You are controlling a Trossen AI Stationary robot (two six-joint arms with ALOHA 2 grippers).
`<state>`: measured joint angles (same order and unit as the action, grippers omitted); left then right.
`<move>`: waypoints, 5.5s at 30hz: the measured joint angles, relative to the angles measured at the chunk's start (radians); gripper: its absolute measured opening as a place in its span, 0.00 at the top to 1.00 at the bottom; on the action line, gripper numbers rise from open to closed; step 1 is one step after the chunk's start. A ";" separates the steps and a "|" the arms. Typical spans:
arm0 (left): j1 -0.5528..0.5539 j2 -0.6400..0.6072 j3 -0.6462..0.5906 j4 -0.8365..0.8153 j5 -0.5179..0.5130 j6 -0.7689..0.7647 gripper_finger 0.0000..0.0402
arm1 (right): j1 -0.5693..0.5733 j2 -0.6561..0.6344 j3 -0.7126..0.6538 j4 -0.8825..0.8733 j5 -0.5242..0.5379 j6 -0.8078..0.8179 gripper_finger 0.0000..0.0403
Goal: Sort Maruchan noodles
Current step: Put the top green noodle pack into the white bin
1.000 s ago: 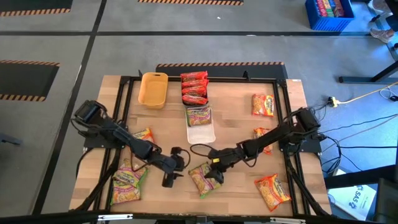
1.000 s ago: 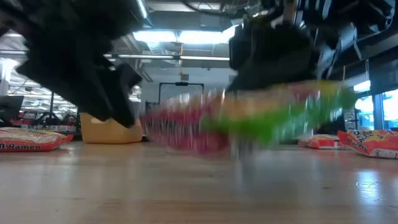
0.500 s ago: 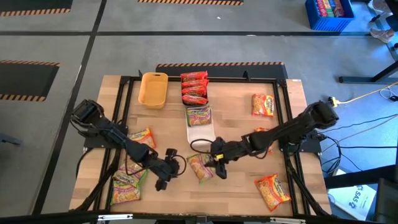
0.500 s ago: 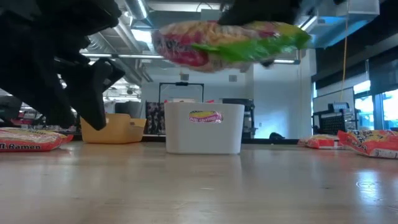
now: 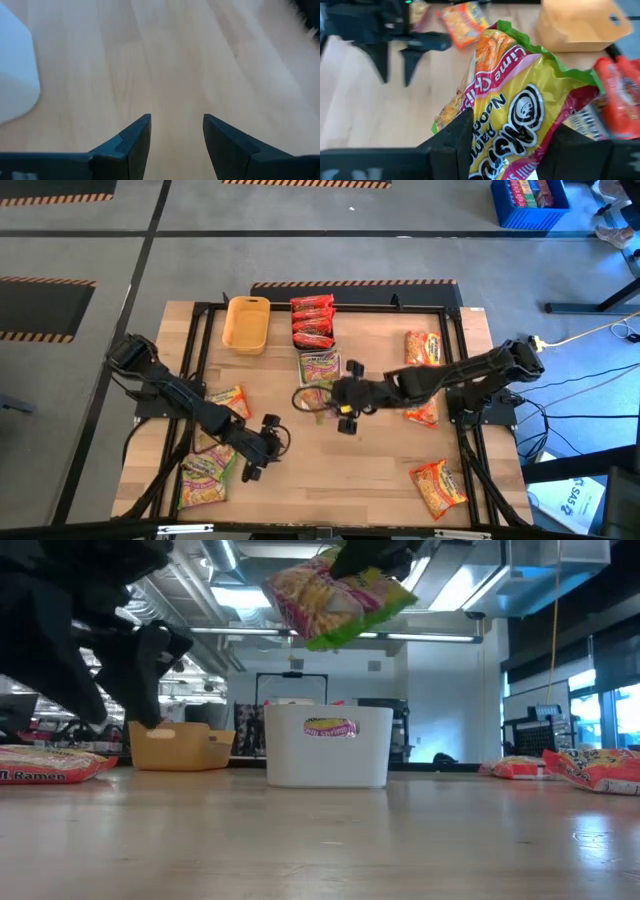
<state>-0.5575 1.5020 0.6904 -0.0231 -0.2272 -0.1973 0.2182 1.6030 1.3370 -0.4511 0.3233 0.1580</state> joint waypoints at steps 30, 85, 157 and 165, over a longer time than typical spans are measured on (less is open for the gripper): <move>0.267 -0.407 -0.294 0.303 -0.018 0.156 0.57 | -0.358 0.021 0.112 -0.141 -0.251 -0.537 0.65; 0.398 -0.403 -0.293 0.293 -0.014 0.182 0.57 | -0.326 0.298 0.198 -0.193 -0.317 -0.576 0.38; 0.398 -0.403 -0.294 0.278 -0.015 0.174 0.57 | -0.204 0.304 0.170 -0.287 0.174 -0.480 1.00; 0.398 -0.403 -0.294 0.278 -0.014 0.174 0.57 | -0.213 0.287 0.170 -0.387 0.196 -0.336 0.98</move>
<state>-0.1596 1.0992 0.3965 0.2550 -0.2417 -0.0231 0.0050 1.8898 1.5066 -0.8386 0.5195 -0.1780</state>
